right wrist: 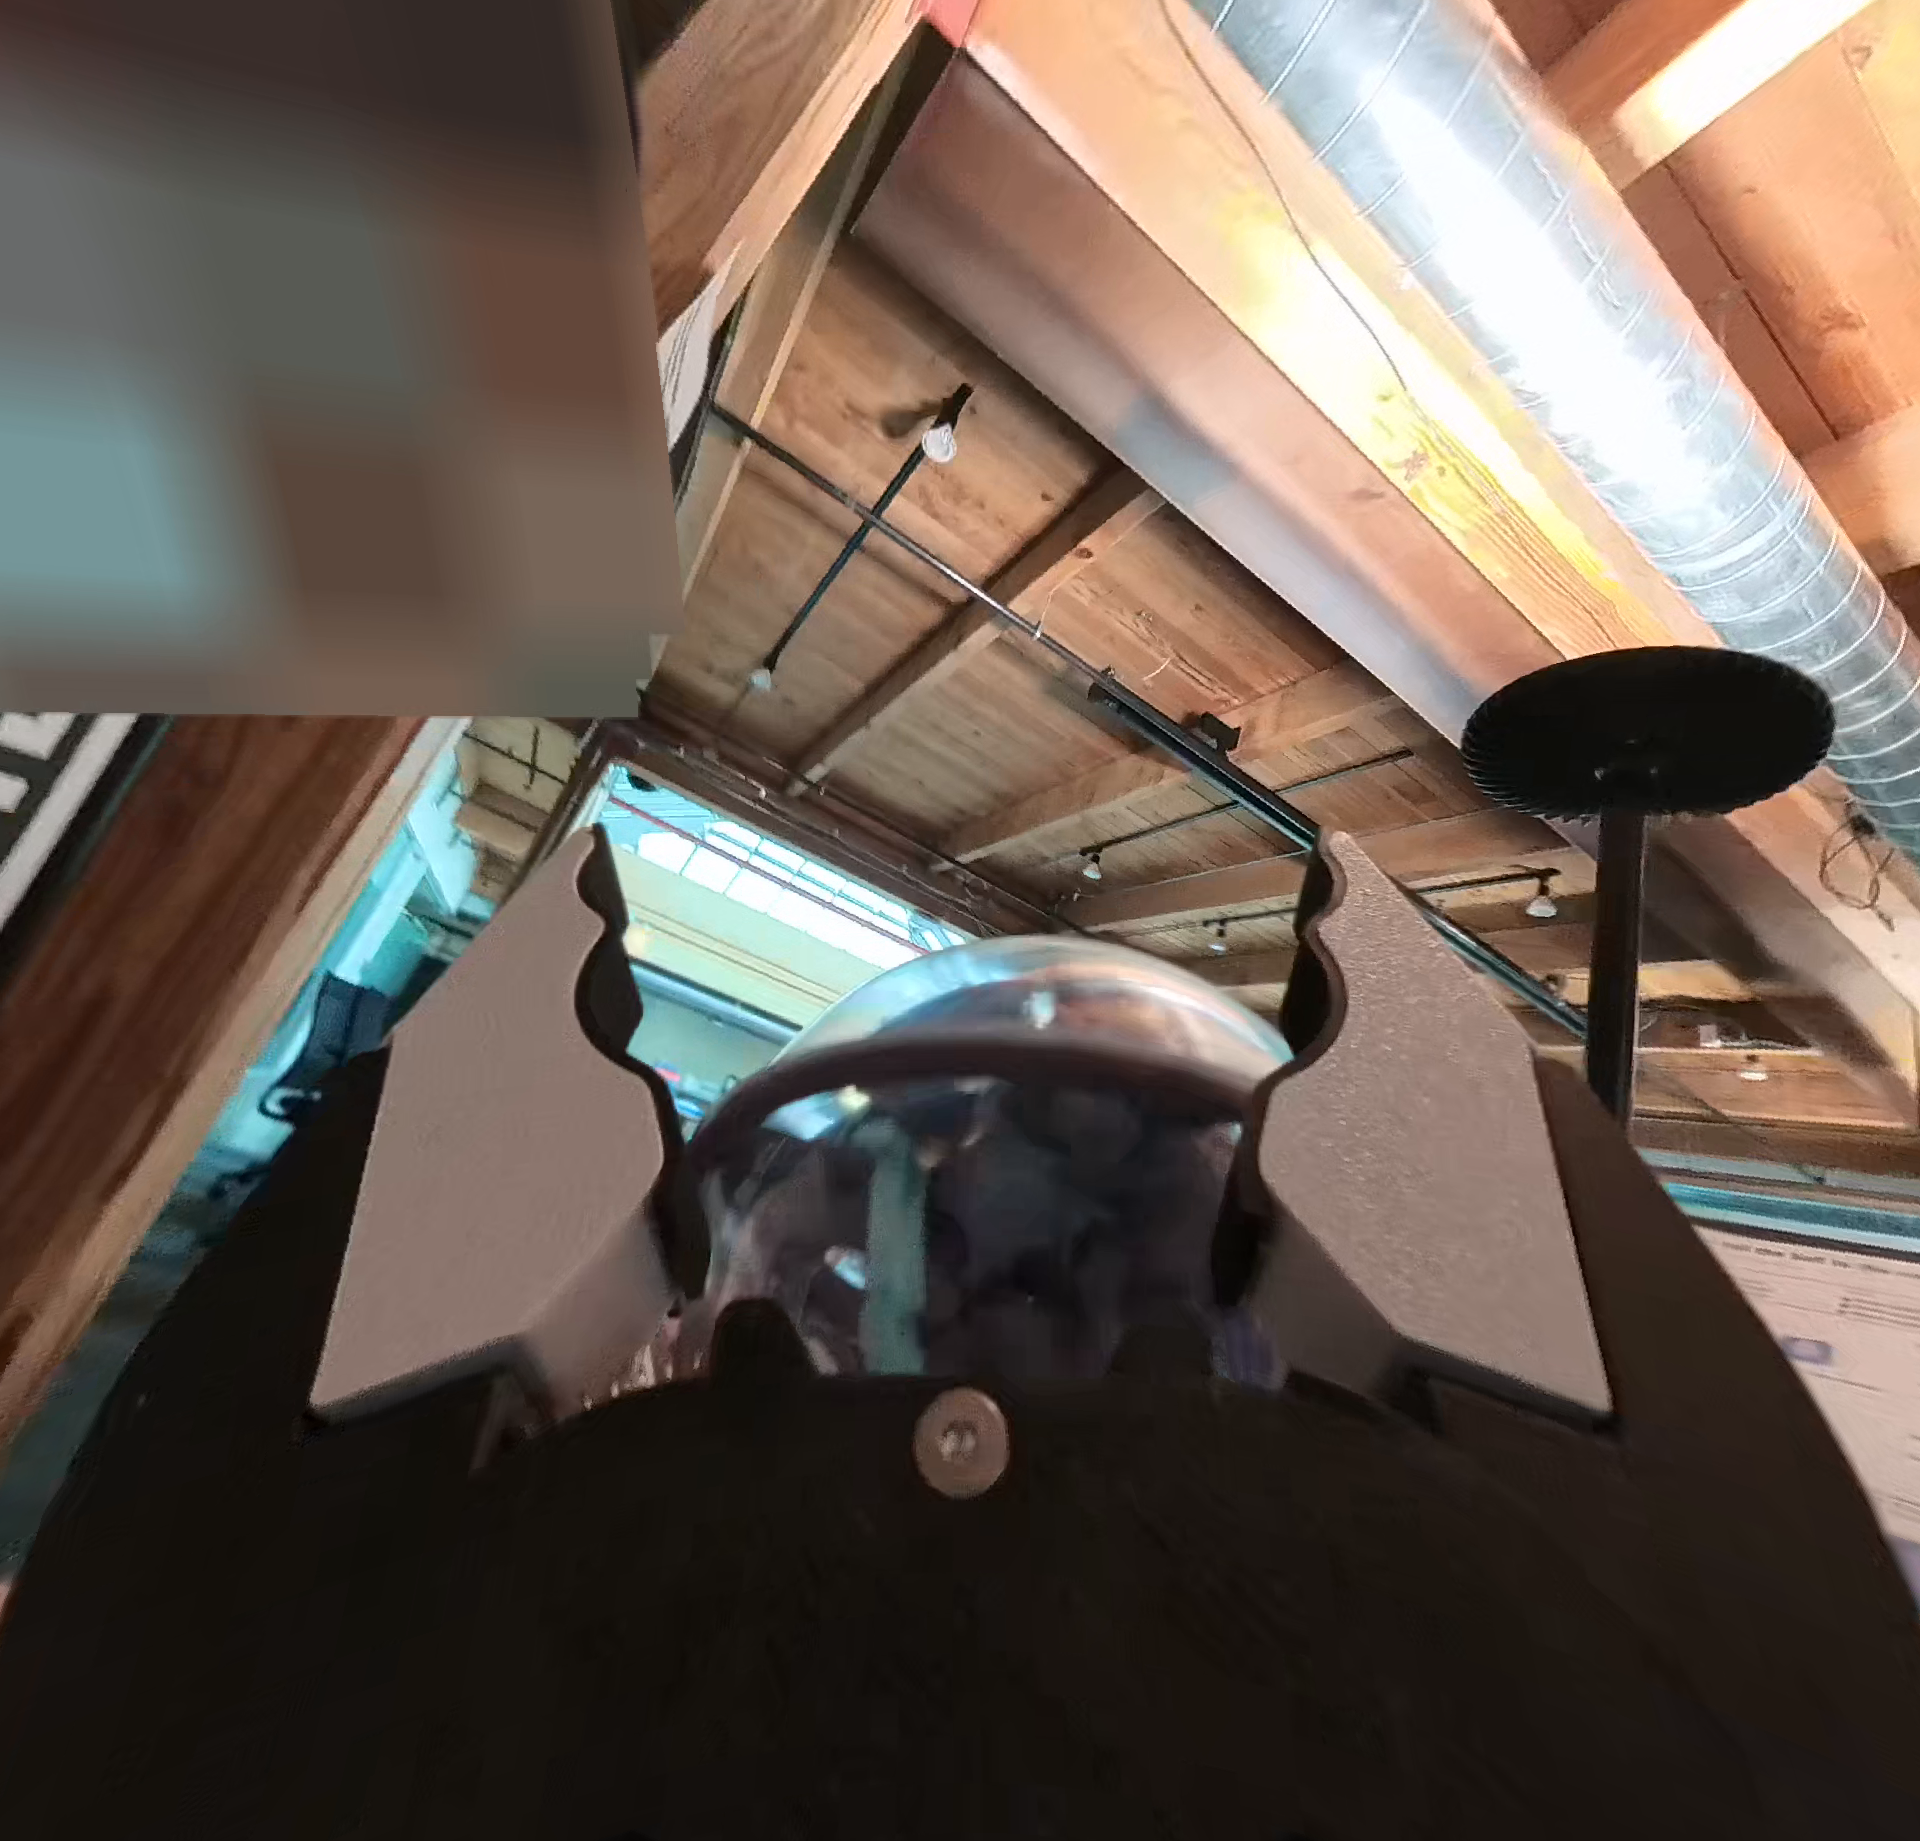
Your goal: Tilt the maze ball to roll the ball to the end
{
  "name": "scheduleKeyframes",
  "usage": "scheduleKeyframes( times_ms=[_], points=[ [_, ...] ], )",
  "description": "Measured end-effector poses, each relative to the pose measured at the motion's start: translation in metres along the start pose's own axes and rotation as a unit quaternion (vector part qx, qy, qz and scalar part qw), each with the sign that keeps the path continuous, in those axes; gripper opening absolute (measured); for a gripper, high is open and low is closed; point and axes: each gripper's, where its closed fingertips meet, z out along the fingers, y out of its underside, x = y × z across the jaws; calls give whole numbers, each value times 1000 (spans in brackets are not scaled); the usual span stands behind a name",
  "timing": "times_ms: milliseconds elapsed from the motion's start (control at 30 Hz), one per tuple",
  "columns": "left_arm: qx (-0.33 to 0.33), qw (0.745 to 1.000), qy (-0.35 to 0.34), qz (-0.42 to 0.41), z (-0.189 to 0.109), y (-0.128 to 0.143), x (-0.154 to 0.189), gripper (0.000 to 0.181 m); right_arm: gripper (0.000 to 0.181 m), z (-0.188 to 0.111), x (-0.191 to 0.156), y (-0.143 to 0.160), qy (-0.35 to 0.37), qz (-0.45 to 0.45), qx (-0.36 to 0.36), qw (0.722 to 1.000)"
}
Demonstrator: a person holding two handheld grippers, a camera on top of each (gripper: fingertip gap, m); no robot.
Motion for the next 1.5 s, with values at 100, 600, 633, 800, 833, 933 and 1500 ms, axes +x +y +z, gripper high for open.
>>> scheduleKeyframes(
  times_ms=[100, 600, 633, 800, 833, 933, 1500],
  points=[
    [-47, 995, 50, 67, 4, 15, 23, 157, 125, -5, 13, -9, 9, 46, 18, 999],
    [-52, 972, 95, 207, 6, 17, 50, 157, 98, -27, 72, 13, 119, 178, 39, 976],
    [-47, 973, 97, 206, 6, 16, 51, 157, 96, -28, 73, 13, 122, 181, 40, 975],
    [-37, 976, 104, 188, 4, 12, 51, 157, 101, -28, 76, 11, 130, 215, 51, 967],
    [-35, 977, 104, 184, 4, 11, 50, 157, 100, -29, 76, 10, 132, 217, 55, 966],
    [-27, 979, 105, 174, 2, 9, 49, 157, 98, -30, 75, 4, 133, 225, 71, 963],
    [2, 979, 118, 167, -2, -7, 51, 157, 96, -25, 55, -14, 78, 218, 106, 967]
  ],
)
